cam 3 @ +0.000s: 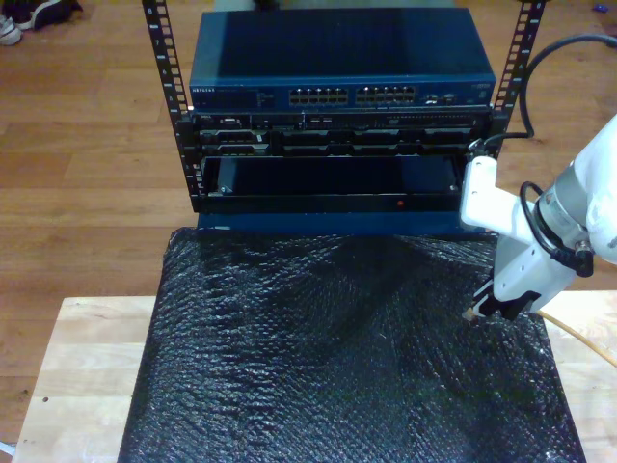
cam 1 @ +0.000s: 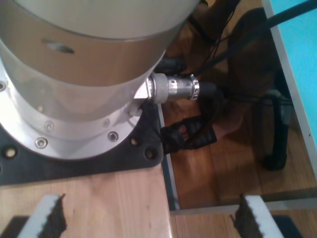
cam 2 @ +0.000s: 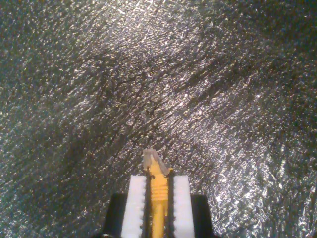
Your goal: Grab the cable and plug it in
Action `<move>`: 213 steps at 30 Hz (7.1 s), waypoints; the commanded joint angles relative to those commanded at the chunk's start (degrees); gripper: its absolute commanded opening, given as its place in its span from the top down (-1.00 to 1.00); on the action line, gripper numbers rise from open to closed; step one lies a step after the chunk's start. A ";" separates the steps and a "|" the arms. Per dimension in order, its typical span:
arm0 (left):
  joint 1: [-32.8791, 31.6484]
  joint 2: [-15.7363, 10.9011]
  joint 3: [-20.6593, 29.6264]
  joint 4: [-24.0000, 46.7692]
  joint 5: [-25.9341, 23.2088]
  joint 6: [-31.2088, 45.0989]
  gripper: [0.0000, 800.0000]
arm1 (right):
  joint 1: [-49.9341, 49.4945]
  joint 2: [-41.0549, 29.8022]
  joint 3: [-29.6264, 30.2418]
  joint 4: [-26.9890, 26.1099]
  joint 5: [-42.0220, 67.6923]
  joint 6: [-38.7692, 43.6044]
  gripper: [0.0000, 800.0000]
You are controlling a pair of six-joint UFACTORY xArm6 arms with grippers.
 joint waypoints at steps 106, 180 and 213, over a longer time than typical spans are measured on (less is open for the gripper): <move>2.81 0.09 10.99 -2.73 -21.19 11.96 -1.00 | 10.11 3.60 0.18 -17.49 -33.41 -0.18 1.00; 2.81 0.09 10.99 -2.73 -21.19 11.96 -1.00 | 10.29 8.62 9.41 -31.47 -77.45 -0.35 1.00; 2.90 0.09 10.99 -2.73 -21.19 11.96 -1.00 | 9.23 23.38 1.93 -30.86 -98.29 -0.79 1.00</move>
